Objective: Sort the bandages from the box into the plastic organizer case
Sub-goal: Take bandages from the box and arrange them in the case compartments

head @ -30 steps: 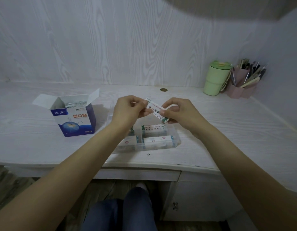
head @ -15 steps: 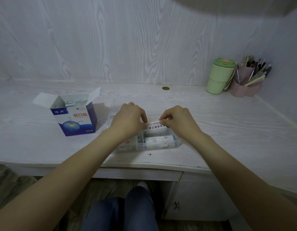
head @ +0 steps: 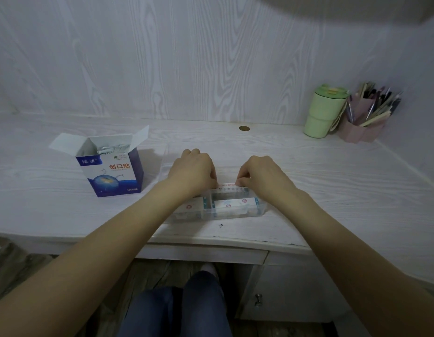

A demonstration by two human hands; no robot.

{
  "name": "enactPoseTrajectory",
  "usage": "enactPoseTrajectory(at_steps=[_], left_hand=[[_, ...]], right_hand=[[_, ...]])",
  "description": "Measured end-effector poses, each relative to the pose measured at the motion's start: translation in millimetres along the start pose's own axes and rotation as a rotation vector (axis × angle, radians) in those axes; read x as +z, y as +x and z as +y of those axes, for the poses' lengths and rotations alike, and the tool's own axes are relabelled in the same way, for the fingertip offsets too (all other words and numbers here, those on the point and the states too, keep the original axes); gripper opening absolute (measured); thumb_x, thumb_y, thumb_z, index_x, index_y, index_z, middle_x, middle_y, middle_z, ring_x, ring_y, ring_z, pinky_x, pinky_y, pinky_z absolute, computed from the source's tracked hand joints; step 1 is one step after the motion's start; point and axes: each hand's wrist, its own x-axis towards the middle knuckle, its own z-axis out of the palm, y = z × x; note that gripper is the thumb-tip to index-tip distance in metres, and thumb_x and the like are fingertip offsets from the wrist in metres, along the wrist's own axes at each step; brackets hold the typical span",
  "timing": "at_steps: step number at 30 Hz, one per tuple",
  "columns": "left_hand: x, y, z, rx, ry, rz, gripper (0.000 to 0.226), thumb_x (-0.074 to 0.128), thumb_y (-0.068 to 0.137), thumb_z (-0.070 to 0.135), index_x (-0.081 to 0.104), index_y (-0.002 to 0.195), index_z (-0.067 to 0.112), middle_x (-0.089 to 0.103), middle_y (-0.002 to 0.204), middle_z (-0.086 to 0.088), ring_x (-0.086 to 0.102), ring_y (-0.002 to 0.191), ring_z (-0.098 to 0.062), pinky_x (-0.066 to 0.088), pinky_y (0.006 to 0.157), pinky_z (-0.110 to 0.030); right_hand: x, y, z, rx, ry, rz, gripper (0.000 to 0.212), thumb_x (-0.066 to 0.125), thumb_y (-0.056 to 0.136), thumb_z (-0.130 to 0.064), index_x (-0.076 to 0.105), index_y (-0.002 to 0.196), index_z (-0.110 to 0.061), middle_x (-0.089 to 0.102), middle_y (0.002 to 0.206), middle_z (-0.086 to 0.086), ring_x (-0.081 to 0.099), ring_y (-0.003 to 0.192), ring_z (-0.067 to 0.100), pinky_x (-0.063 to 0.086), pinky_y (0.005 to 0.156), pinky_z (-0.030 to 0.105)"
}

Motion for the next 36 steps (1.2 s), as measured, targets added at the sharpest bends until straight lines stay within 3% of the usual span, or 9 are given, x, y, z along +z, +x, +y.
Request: enactPoseTrajectory(at_steps=[9,14,18,22,25,28,30,33,36], left_hand=[[-6.5,-0.6,-1.7,0.029,-0.052,0.060,0.018,0.063,0.087,0.028,0.070,0.102,0.020,0.048,0.102,-0.005,0.041,0.110,-0.026,0.037,0.082,-0.030],[-25.3,-10.7,-14.2,0.043,-0.159,0.218,0.015,0.059,0.090,0.029,0.068,0.096,0.020,0.053,0.102,-0.006,0.049,0.101,-0.021,0.045,0.086,-0.036],[-53.6,-36.4,-41.7,0.208,-0.276,0.501,0.005,0.058,0.090,0.021,0.062,0.090,0.023,0.052,0.088,0.008,0.048,0.083,-0.005,0.039,0.073,-0.015],[-76.8,-60.0,-85.1,0.262,-0.211,0.623,0.015,0.062,0.086,0.021,0.062,0.101,0.022,0.050,0.095,0.010,0.041,0.088,0.001,0.036,0.074,-0.007],[-88.8,-67.1,-122.6,0.089,-0.182,0.551,0.035,0.065,0.083,0.022,0.058,0.117,0.022,0.051,0.113,0.007,0.042,0.105,-0.007,0.035,0.086,-0.017],[-92.0,-65.1,-155.1,-0.069,-0.029,0.261,0.070,0.071,0.079,0.027,0.038,0.141,0.017,0.040,0.144,-0.003,0.030,0.133,-0.021,0.029,0.106,-0.034],[-89.2,-62.8,-169.2,-0.114,0.049,0.066,0.089,0.074,0.077,0.033,0.024,0.148,0.014,0.030,0.151,-0.006,0.024,0.139,-0.024,0.026,0.110,-0.036],[-85.6,-59.3,-182.9,-0.124,0.007,0.039,0.090,0.077,0.075,0.034,0.027,0.146,0.011,0.038,0.143,-0.009,0.037,0.129,-0.024,0.034,0.102,-0.032],[-82.9,-66.0,-189.4,-0.049,-0.047,0.132,0.080,0.082,0.067,0.034,0.043,0.133,0.013,0.048,0.124,-0.002,0.044,0.109,-0.018,0.037,0.085,-0.027]], right_hand=[[-8.1,-2.8,-4.3,-0.015,0.080,0.063,0.032,0.060,0.092,-0.024,0.070,0.095,0.006,0.070,0.089,0.022,0.059,0.069,0.026,0.047,0.066,0.031],[-19.6,-6.0,-22.4,-0.100,0.169,0.152,0.026,0.057,0.094,-0.028,0.072,0.099,-0.008,0.071,0.093,0.003,0.060,0.080,0.015,0.042,0.063,0.017],[-21.3,2.0,-57.5,-0.208,0.243,0.223,0.023,0.053,0.097,-0.024,0.071,0.105,-0.012,0.069,0.103,-0.002,0.059,0.088,0.010,0.041,0.070,0.012],[-15.7,8.3,-107.9,-0.379,0.352,0.385,0.023,0.051,0.097,-0.016,0.068,0.113,-0.014,0.065,0.111,0.000,0.057,0.100,0.011,0.042,0.090,0.021],[-10.4,15.2,-142.8,-0.481,0.273,0.395,0.028,0.046,0.098,-0.014,0.062,0.121,-0.015,0.058,0.125,0.000,0.049,0.116,0.013,0.033,0.094,0.018],[-1.5,28.6,-164.5,-0.488,0.138,0.257,0.032,0.043,0.100,-0.019,0.056,0.128,-0.015,0.046,0.141,0.000,0.042,0.128,0.015,0.032,0.101,0.025],[5.0,36.0,-172.9,-0.427,0.120,0.153,0.033,0.042,0.100,-0.024,0.055,0.129,-0.016,0.048,0.140,0.002,0.045,0.126,0.017,0.036,0.102,0.031],[12.9,43.6,-179.8,-0.373,0.090,0.125,0.032,0.044,0.099,-0.027,0.057,0.127,-0.019,0.058,0.122,0.004,0.052,0.113,0.020,0.044,0.093,0.037],[18.0,46.0,-187.2,-0.380,0.086,0.161,0.025,0.053,0.095,-0.024,0.065,0.116,-0.018,0.056,0.108,0.003,0.054,0.103,0.018,0.043,0.081,0.029]])
